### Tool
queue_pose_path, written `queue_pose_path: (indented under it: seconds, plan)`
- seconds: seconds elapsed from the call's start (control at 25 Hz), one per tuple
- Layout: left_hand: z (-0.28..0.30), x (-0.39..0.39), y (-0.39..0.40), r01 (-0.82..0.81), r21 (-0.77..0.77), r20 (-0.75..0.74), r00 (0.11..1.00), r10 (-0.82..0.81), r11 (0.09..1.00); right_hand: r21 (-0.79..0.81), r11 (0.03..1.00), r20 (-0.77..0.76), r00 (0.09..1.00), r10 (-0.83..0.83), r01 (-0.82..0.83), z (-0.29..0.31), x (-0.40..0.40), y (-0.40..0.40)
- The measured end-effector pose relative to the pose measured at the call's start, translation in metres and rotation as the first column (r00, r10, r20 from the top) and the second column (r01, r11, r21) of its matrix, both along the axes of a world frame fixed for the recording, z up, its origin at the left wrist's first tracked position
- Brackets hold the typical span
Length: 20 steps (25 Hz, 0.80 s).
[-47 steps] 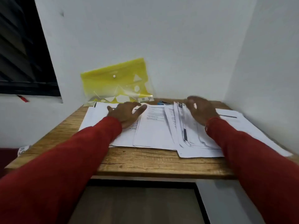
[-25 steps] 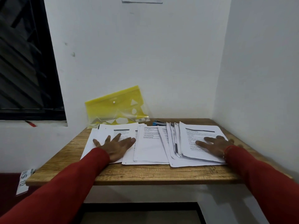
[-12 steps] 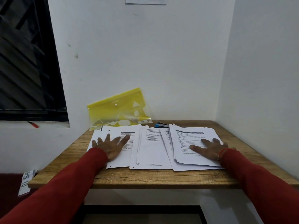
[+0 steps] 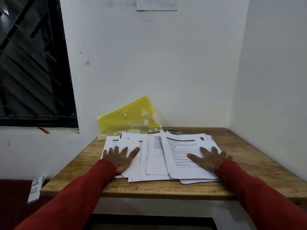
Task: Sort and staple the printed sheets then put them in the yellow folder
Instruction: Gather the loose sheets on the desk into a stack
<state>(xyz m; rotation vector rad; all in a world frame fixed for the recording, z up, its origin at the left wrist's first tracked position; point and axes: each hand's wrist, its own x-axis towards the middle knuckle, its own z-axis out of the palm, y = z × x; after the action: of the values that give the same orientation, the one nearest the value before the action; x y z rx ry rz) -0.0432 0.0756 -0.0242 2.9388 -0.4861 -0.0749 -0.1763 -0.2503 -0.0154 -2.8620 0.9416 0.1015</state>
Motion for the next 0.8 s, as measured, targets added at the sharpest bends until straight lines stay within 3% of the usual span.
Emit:
queue_pose_path:
  seconds: [0.12,0.24,0.4,0.6,0.8]
  plan:
    - [0.001,-0.003,-0.006,0.049,-0.076,0.027,0.999,-0.047,0.996,-0.02,0.999,0.028,0.999,0.033,-0.032,0.002,0.004,0.015]
    - [0.006,-0.006,-0.002,-0.004,-0.156,0.043,0.999,0.011,0.988,-0.023,1.0,0.084,0.996,0.008,-0.006,0.005,0.0,0.01]
    - [0.003,-0.014,-0.009,0.076,-0.174,0.072,0.995,-0.064,0.982,-0.078,0.997,0.024,1.0,0.014,-0.012,0.0,0.005,0.019]
    - [-0.003,-0.008,-0.003,0.053,-0.196,0.13,0.991,-0.027,0.979,-0.07,0.997,0.054,0.998,-0.014,0.017,0.011,0.005,0.011]
    - [-0.004,-0.01,-0.016,0.177,-0.27,0.087,0.983,-0.159,0.946,-0.045,0.998,0.01,0.999,0.052,-0.051,0.011,0.014,0.02]
